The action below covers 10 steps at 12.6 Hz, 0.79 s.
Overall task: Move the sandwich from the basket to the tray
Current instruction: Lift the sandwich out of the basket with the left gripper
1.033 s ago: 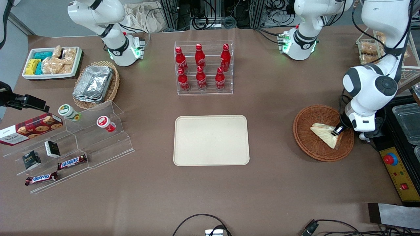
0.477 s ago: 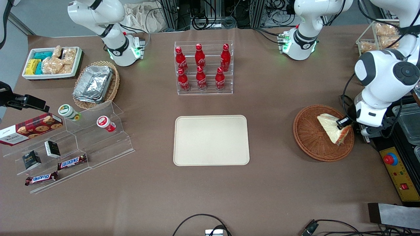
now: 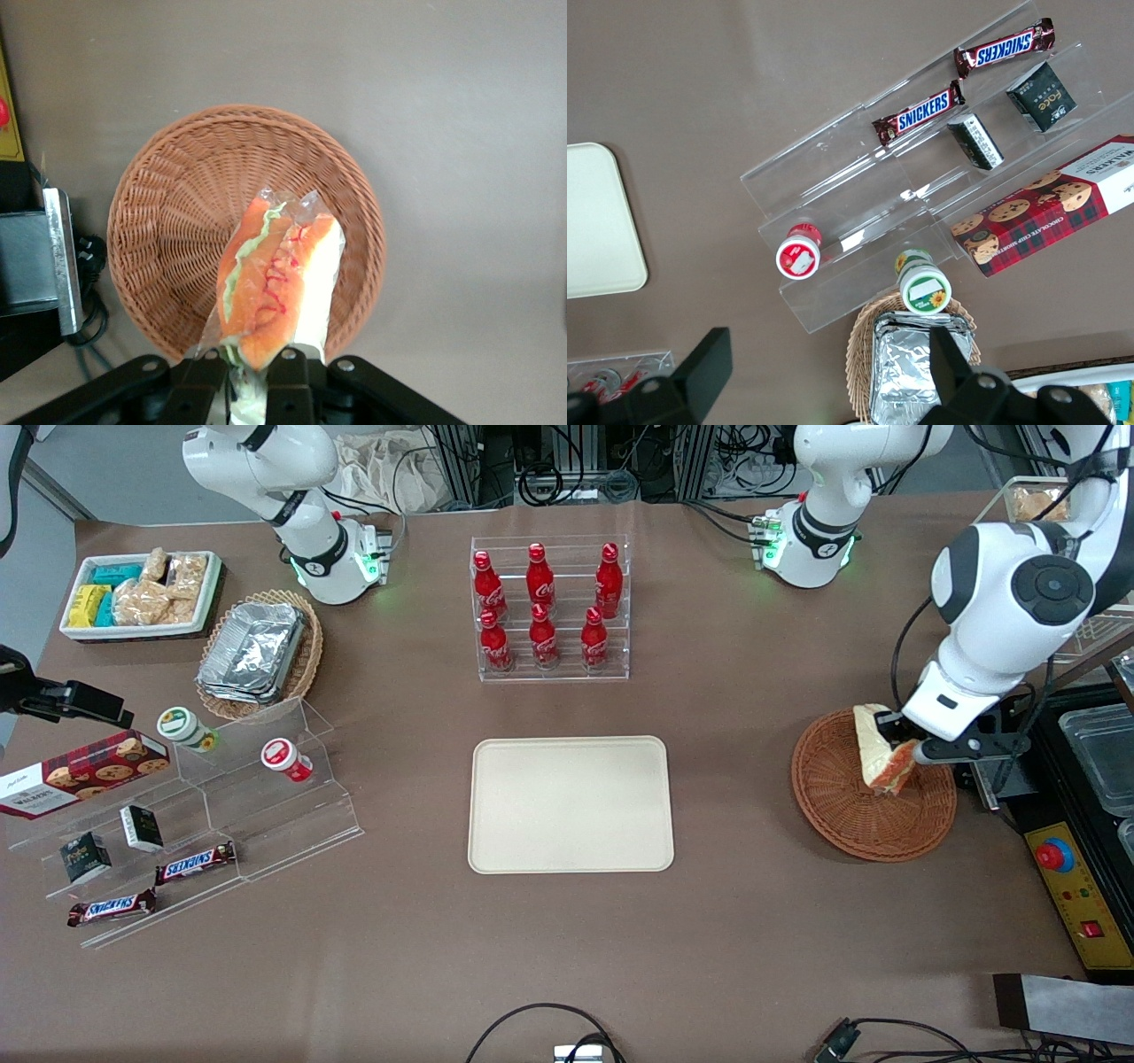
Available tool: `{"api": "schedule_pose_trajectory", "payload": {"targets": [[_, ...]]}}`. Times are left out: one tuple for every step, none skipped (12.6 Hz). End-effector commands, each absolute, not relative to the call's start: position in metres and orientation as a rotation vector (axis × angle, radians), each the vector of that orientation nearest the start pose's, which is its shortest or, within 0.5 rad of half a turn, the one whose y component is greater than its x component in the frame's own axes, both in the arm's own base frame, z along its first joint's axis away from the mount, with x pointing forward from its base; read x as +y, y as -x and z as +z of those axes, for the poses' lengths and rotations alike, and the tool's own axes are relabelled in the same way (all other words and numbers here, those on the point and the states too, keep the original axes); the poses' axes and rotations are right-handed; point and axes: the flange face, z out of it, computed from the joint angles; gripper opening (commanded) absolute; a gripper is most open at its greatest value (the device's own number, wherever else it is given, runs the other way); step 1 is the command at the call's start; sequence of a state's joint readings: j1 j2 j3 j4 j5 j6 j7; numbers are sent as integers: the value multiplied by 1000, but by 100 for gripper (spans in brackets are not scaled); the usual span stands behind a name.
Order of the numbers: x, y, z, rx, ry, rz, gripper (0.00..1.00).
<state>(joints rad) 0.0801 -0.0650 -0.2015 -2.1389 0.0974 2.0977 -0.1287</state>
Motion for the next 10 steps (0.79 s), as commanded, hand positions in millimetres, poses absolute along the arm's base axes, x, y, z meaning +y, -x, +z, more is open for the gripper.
{"api": "schedule_pose_trajectory", "payload": {"targets": [[-110,-524,470,194,3033,-26,10],[-134,-521,475,187,3033,-28,10],[-154,-518,473,156,3035,-33,10],[-173,-514,473,156,3037,-47,10],[-191,-511,473,163,3040,-51,10],[-209,-509,472,159,3048,-54,10],[-229,-507,471,165,3051,-60,10],[-249,-510,468,149,3067,-62,11],[-272,-512,466,121,3087,-59,11],[-289,-519,458,87,3079,-66,11]]}}
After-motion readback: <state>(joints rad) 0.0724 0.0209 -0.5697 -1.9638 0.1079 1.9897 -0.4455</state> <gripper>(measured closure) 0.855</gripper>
